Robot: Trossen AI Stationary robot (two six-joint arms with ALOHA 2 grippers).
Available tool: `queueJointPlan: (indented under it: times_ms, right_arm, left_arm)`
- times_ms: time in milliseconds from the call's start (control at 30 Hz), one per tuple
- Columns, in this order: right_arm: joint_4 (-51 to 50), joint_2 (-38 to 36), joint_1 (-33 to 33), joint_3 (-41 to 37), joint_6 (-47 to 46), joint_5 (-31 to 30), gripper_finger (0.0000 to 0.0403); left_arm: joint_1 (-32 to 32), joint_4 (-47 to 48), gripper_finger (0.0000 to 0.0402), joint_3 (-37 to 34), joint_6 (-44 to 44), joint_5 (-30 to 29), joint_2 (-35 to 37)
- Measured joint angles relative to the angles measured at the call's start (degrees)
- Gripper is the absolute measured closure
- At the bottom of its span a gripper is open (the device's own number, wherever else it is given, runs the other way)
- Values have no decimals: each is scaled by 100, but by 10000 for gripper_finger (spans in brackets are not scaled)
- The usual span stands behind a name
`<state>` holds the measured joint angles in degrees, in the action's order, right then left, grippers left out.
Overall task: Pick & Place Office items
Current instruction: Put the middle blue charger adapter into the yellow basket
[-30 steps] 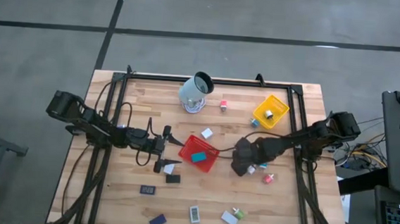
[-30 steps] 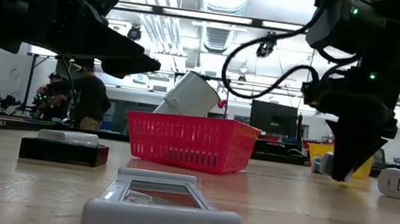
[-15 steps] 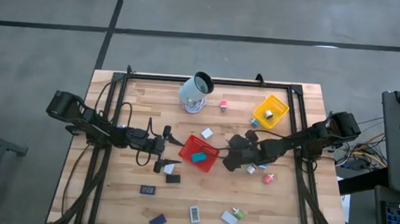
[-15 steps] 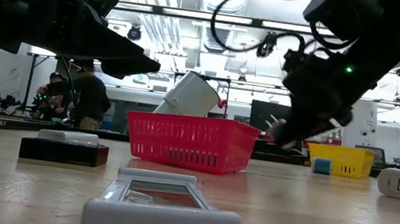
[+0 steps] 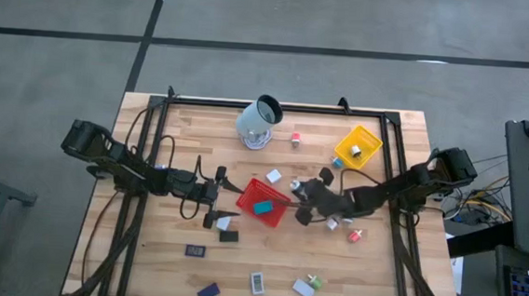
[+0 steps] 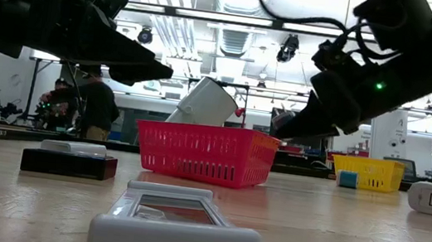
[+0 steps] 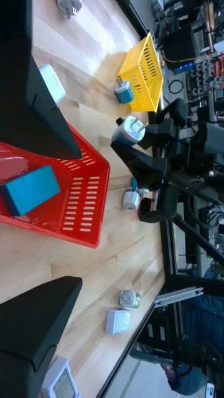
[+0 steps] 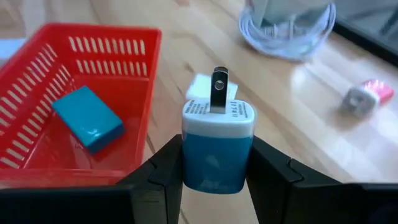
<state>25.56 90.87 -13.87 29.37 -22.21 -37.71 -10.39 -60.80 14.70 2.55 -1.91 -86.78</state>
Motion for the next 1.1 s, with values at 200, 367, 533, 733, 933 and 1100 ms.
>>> queueJointPlan:
  times_ms: [200,367,533,733,933,1100]
  right_arm:
    - [1494,0,74,-573,794,20,276]
    - [2220,-4,262,-942,1067,68,276]
    - [2700,-4,476,-1184,1206,151,276]
    - [2952,-4,816,-1335,1239,147,276]
    - [2970,-6,1151,-1393,1191,-299,276]
    - [2986,-6,1341,-1397,1188,-741,276]
  left_arm:
    - [0,0,74,0,-11,0,0]
    - [0,46,74,-2,-66,-1,0]
    - [0,44,74,-2,-66,-2,0]
    - [0,44,74,-2,-66,-2,0]
    - [0,44,74,-2,-66,-2,0]
    - [0,46,74,-2,-66,-2,0]
